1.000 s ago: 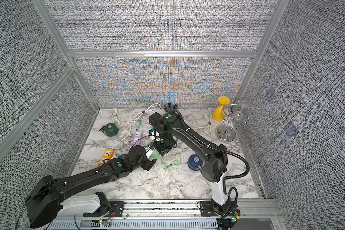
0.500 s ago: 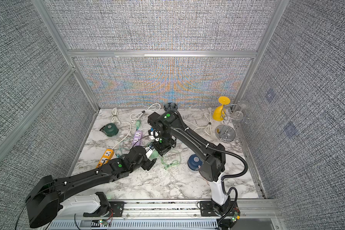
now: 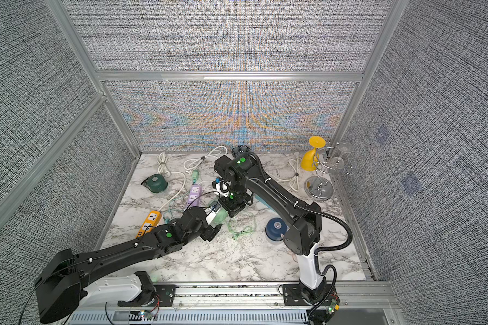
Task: Charge the cordless meat grinders
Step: Insert the charging cable into the cordless meat grinder.
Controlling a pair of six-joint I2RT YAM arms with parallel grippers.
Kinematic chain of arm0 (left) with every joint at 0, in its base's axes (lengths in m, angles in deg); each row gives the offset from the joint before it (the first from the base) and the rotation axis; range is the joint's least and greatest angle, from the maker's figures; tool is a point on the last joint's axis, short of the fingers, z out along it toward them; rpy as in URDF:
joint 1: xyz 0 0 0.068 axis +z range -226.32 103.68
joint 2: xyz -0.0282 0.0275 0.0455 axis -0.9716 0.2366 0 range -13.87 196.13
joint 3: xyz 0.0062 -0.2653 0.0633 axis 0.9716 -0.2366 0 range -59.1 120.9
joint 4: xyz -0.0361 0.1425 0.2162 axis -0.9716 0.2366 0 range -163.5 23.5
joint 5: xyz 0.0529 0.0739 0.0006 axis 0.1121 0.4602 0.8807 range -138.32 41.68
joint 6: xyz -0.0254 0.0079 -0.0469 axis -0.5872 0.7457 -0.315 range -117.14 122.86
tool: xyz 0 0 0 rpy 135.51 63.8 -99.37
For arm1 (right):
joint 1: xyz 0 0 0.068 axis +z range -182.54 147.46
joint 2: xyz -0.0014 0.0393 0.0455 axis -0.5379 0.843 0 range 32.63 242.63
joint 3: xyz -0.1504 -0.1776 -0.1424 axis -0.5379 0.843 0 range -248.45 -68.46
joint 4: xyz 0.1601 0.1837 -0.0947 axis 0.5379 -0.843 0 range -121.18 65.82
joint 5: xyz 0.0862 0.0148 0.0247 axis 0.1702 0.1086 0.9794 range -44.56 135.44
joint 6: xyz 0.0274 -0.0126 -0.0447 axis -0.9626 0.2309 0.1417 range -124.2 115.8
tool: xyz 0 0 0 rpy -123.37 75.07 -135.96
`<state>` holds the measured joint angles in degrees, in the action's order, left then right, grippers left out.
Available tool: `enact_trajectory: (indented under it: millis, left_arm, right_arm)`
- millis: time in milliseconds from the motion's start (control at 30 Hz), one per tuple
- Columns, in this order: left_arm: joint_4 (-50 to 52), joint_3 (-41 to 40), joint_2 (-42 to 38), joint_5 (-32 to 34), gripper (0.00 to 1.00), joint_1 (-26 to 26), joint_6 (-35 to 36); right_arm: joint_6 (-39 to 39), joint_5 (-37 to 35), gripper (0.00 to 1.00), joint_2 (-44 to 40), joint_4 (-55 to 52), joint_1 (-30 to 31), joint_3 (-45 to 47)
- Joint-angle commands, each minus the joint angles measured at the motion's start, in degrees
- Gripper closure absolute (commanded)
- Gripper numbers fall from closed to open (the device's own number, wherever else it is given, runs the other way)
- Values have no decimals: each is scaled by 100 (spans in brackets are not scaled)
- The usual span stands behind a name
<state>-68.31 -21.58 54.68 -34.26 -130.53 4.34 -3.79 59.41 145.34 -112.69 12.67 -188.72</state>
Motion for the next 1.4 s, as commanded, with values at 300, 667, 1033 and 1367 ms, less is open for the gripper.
enact_trajectory:
  millis: [300, 667, 1033, 1367]
  left_arm:
    - [-524, -138, -128, -448, 42, -291, 811]
    - [-850, -306, -633, 132, 42, -550, 1125]
    - [-665, -289, -836, 79, 44, -703, 1171]
    - [-993, -531, -658, 71, 44, -704, 902]
  right_arm:
    - [845, -3, 100, -500, 2440, 222, 893]
    - [498, -421, 100, -1120, 3001, 348, 1404]
    - [694, -404, 100, -1385, 3273, 348, 1725]
    - [996, -9, 100, -1556, 2849, 348, 1606]
